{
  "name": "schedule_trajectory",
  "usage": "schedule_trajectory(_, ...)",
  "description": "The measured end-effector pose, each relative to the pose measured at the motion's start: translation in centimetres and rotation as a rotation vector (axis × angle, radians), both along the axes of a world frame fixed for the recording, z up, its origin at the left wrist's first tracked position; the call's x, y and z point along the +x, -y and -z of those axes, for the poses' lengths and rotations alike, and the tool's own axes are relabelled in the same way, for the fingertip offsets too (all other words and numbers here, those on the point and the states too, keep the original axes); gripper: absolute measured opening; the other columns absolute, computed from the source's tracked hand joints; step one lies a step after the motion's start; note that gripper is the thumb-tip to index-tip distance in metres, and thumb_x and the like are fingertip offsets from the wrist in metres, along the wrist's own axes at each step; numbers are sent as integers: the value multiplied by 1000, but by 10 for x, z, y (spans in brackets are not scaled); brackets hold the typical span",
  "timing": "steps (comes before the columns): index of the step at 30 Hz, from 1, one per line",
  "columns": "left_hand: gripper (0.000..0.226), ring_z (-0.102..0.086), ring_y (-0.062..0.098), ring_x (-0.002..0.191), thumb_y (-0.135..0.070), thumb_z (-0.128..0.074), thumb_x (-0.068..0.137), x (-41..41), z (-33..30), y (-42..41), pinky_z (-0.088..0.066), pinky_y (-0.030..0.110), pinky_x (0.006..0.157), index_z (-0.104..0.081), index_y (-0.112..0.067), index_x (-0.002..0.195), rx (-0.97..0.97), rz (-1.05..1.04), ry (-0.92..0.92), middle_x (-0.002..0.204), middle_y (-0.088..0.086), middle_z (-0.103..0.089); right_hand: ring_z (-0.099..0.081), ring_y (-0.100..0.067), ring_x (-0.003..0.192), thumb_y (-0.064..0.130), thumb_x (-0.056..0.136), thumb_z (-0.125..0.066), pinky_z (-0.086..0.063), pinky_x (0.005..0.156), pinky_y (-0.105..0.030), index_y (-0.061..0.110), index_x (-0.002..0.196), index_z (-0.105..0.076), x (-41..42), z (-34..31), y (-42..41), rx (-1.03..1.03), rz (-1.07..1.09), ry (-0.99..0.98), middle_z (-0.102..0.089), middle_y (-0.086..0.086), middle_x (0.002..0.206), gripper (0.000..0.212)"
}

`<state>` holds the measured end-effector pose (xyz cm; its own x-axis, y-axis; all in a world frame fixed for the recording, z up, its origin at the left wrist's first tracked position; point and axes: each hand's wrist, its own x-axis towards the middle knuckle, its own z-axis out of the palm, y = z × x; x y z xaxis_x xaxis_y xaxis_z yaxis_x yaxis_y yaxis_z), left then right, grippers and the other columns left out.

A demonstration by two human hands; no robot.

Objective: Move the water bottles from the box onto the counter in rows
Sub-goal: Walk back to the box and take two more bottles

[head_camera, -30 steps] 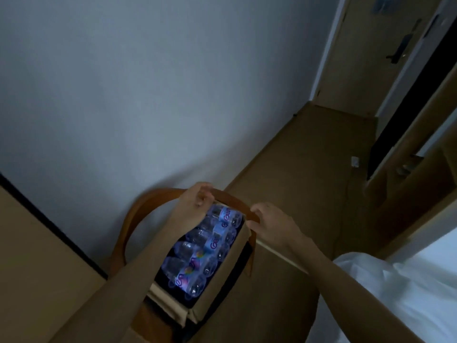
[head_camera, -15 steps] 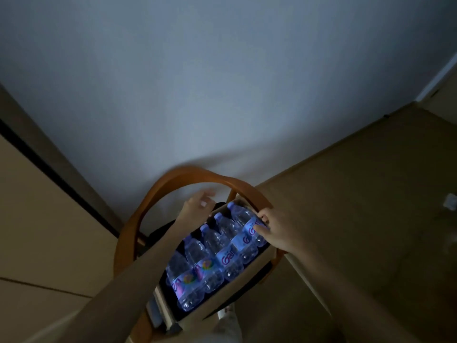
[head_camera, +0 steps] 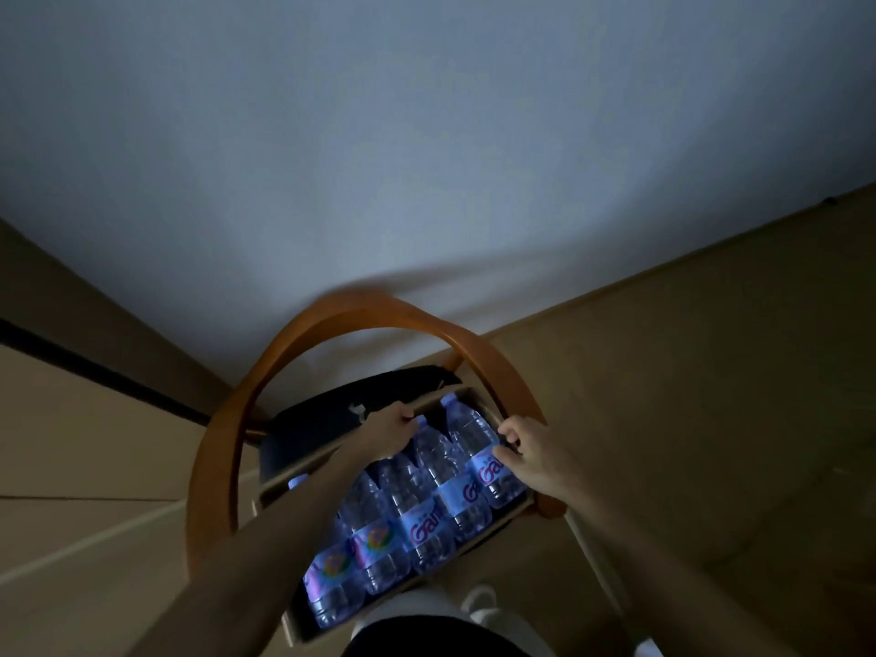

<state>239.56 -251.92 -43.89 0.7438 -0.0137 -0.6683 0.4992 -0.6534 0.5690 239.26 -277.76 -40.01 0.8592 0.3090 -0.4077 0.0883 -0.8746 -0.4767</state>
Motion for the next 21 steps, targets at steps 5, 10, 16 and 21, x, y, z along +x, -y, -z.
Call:
schedule_trajectory(5,29,-57,17,86,-33,-55,92,11,22,8,-43,26,73,-57,-19,118,1,102,8,107,5,-64,-56,-8,94,37,92,-60,-50,82,-29,17,119,-57,15,9,2,22,9,-63,-56,5,109,33)
schedule_trajectory(10,24,-56,20,86,-34,-57,91,19,30,19,-39,28,69,-59,-11,97,30,90,42,99,7,-62,-60,-13,93,36,92,-61,-51,83,-34,17,115,-58,31,14,8,-8,-20,-93,-58,4,106,30)
schedule_trajectory(16,21,-53,15,69,-36,-58,87,3,17,30,-40,34,61,-47,-18,85,20,-60,98,79,-1,-58,-56,-8,95,42,94,-55,-46,78,-22,19,122,-55,70,26,-1,-1,-146,-213,-58,5,112,36)
schedule_trajectory(21,22,-54,18,71,-43,-55,89,-18,1,37,-37,30,65,-41,-27,94,111,-120,111,78,-5,-54,-61,-13,87,41,93,-56,-54,80,-36,20,113,-57,97,38,-24,20,-240,-284,-61,3,101,29)
